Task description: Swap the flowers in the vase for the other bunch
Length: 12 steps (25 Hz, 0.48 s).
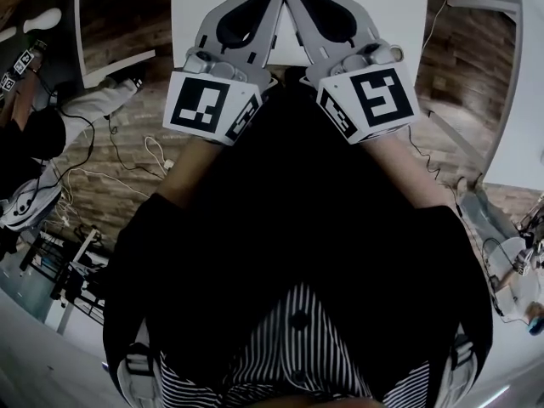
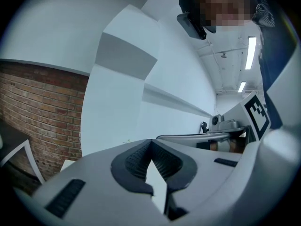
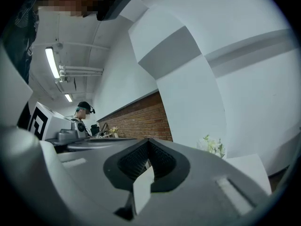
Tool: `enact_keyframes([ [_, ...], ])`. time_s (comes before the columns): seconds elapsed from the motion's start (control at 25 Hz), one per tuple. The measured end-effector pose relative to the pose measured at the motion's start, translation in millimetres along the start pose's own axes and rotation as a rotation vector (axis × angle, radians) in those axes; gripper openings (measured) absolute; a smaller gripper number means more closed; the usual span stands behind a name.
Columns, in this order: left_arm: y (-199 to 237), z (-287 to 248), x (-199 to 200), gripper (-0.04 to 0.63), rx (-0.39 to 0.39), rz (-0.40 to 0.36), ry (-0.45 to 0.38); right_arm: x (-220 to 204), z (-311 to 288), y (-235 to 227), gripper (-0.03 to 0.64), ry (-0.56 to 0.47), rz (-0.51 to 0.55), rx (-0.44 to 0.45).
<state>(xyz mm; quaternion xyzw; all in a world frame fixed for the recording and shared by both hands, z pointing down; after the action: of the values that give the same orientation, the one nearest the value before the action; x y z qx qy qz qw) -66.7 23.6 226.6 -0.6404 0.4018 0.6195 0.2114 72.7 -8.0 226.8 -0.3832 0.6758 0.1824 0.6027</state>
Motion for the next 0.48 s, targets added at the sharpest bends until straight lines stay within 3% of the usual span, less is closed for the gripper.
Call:
enact_keyframes([
  [0.24, 15.9, -1.7, 7.5, 0.003, -0.016, 0.001, 0.006, 5.4, -15.5, 2.7, -0.001, -0.001, -0.007, -0.028],
  [0.48, 24.4, -5.1, 14.8, 0.003, -0.085, -0.014, 0.010, 13.7, -17.4, 5.9, 0.000, -0.010, 0.013, -0.082],
])
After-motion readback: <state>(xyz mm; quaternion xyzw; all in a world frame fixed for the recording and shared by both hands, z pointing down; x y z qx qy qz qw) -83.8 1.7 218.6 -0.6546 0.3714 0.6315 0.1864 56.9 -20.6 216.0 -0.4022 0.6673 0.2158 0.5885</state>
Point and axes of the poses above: the fingertips, and each gripper's own axes: z backward along the fingers, y to its left, x out of its top, the point moved 10 cm from there along z, backward along the fingers, and after that the axes turned 12 degrees about -x, right-handed, at the moved point
